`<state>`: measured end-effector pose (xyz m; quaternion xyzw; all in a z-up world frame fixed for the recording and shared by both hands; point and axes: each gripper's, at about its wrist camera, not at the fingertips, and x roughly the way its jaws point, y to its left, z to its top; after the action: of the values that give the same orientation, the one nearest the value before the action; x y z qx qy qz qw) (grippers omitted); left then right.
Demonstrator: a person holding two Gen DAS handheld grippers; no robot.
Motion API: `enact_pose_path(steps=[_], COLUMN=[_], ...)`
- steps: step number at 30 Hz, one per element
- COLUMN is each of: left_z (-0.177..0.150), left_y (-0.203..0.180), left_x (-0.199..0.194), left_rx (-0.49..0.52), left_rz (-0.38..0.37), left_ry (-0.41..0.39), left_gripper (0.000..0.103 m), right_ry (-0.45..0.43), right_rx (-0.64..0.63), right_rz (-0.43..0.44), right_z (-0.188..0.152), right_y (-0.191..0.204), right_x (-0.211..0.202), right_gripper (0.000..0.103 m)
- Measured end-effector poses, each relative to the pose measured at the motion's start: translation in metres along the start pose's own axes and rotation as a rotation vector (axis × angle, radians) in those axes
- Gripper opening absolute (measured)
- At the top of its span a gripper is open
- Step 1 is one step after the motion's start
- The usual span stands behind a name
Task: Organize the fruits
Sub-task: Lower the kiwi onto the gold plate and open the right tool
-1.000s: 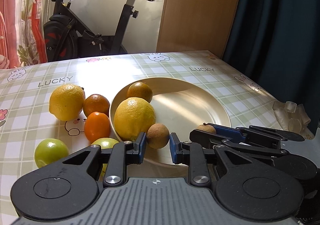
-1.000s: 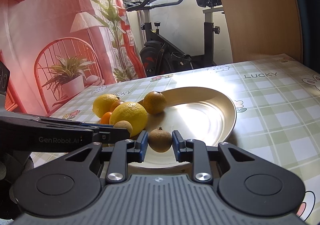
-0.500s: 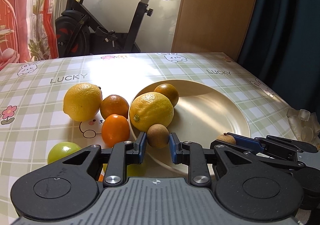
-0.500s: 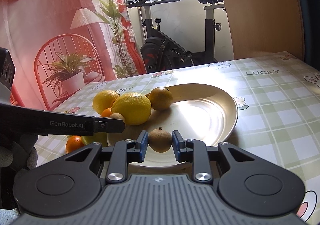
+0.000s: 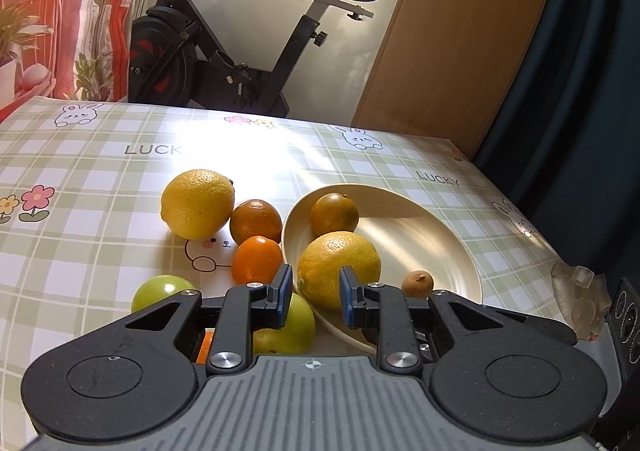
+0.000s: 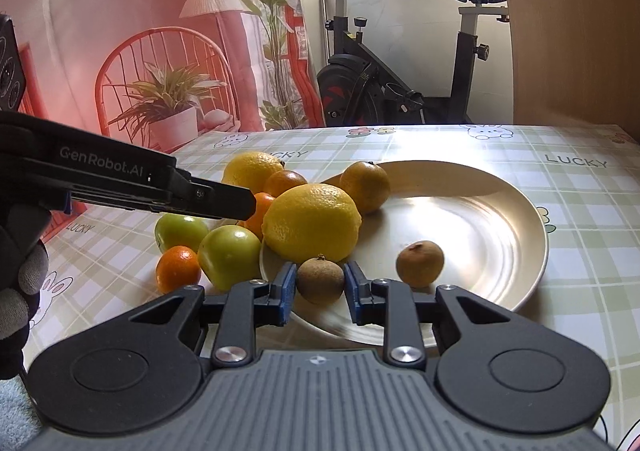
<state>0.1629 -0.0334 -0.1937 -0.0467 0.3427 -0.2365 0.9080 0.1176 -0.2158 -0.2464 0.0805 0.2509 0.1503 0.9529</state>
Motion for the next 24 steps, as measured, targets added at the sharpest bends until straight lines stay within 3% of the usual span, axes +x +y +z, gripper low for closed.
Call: enact_pose_path(steps=[6, 9, 24], left_z=[-0.004, -0.007, -0.017], left_y=[0.015, 0.021, 0.058], left_x=[-0.02, -0.026, -0.055], left_rx=[-0.045, -0.065, -0.147], left_rz=[0.047, 0.071, 0.148], left_ry=[-0.041, -0.054, -0.081], left_gripper=[0.027, 0.027, 0.027], right_ry=[-0.003, -0.024, -0.096], right_rx=[0.017, 0.017, -0.003], right_rz=[-0.024, -0.032, -0.047], right_z=[0.0, -0.001, -0.005], right_y=[0.0, 0.0, 0.004], right_x=[0.005, 0.001, -0.013], right_gripper=[0.03, 0.038, 0.039])
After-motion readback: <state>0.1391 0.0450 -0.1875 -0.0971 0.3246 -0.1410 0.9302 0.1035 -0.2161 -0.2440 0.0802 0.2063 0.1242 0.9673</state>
